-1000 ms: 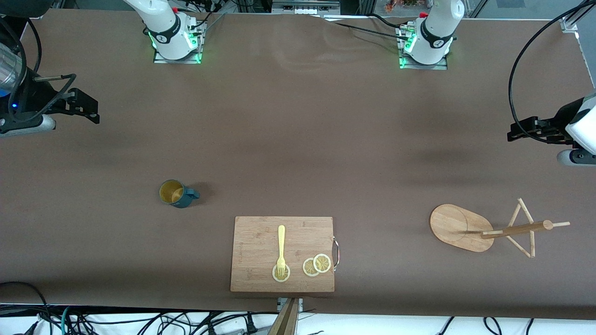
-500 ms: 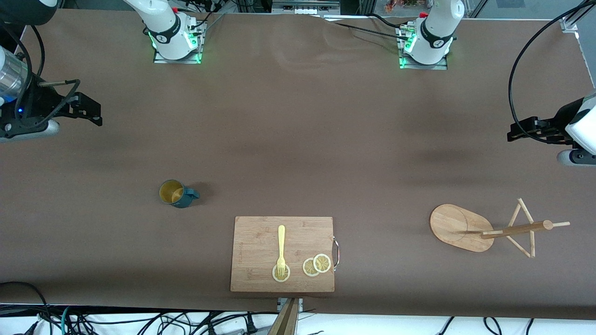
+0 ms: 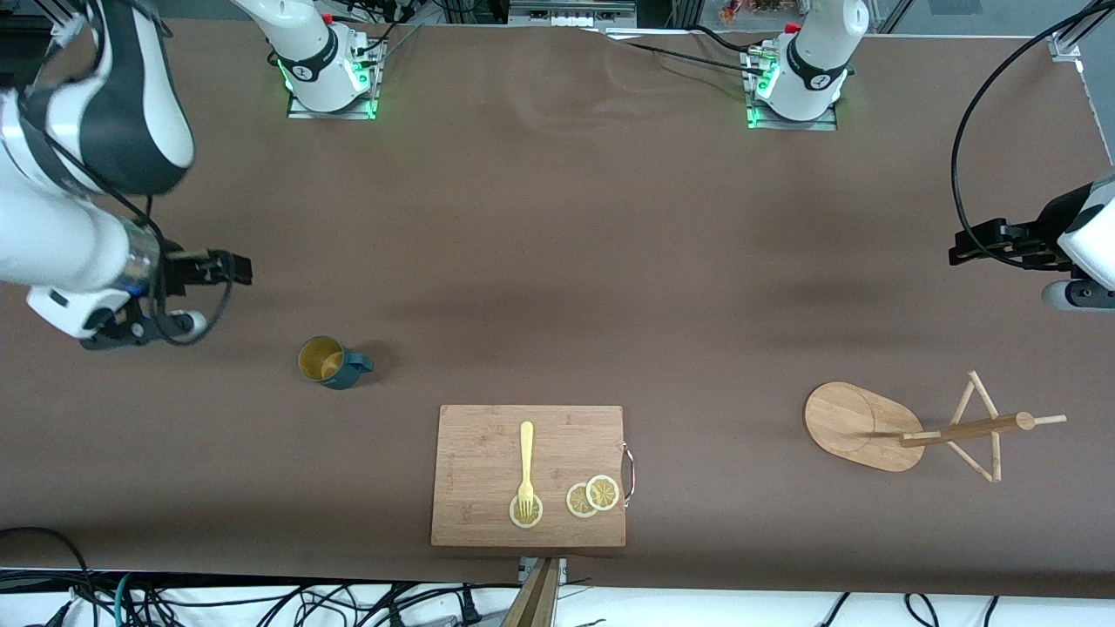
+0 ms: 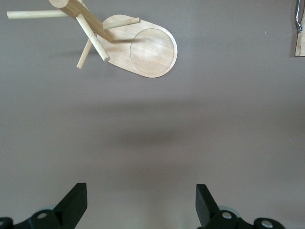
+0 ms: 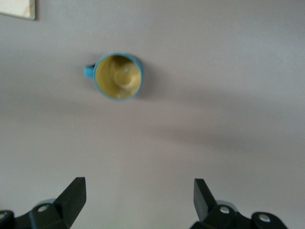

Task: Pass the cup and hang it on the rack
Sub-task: 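Reach the right gripper down to the teal mug rim and grasp it, then carry the teal mug with the right gripper toward the table middle, then release the mug and withdraw the right gripper while the left gripper approaches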

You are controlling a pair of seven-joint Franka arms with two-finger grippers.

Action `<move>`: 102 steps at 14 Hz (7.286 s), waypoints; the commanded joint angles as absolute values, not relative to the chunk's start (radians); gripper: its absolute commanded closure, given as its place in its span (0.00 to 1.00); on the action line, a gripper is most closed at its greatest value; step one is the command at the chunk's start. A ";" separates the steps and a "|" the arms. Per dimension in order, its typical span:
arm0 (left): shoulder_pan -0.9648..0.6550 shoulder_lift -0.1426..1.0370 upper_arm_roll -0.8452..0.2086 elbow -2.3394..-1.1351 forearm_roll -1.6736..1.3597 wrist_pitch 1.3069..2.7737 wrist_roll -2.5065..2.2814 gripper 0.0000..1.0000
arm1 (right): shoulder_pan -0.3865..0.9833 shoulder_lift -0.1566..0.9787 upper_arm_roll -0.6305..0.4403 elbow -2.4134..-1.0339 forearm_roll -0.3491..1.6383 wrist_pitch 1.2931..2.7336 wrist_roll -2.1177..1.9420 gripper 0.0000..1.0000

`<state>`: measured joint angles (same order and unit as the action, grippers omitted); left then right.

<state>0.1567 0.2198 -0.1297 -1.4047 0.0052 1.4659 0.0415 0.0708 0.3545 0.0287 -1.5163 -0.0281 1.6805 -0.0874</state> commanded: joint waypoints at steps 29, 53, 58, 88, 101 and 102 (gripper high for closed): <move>0.155 0.235 -0.127 -1.370 -0.011 1.440 0.037 0.00 | 0.074 0.577 0.035 -1.729 0.052 2.226 -0.031 0.94; 0.146 0.221 -0.118 -1.387 -0.009 1.442 0.044 0.00 | 0.716 0.791 0.037 -1.134 0.147 1.910 1.026 1.00; 0.146 0.221 -0.118 -1.387 -0.009 1.442 0.044 0.00 | 0.817 0.844 0.034 -1.085 0.143 1.965 1.133 1.00; 0.150 0.199 -0.129 -1.802 -0.201 1.574 1.127 0.00 | 0.534 0.454 -0.005 -1.101 0.104 1.623 0.828 0.00; 0.144 0.212 -0.216 -2.264 -0.845 2.164 1.877 0.00 | 0.100 -0.060 -0.037 -1.635 0.008 1.520 0.052 0.00; 0.141 0.236 -0.231 -2.272 -0.906 2.195 1.955 0.00 | 0.065 -0.049 0.009 -1.628 0.005 1.526 0.052 0.00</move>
<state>0.1448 0.2319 -0.2136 -2.2230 -0.7997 2.1296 1.8090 0.1374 -0.0130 -0.0875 -1.5632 0.0252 1.4832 0.0613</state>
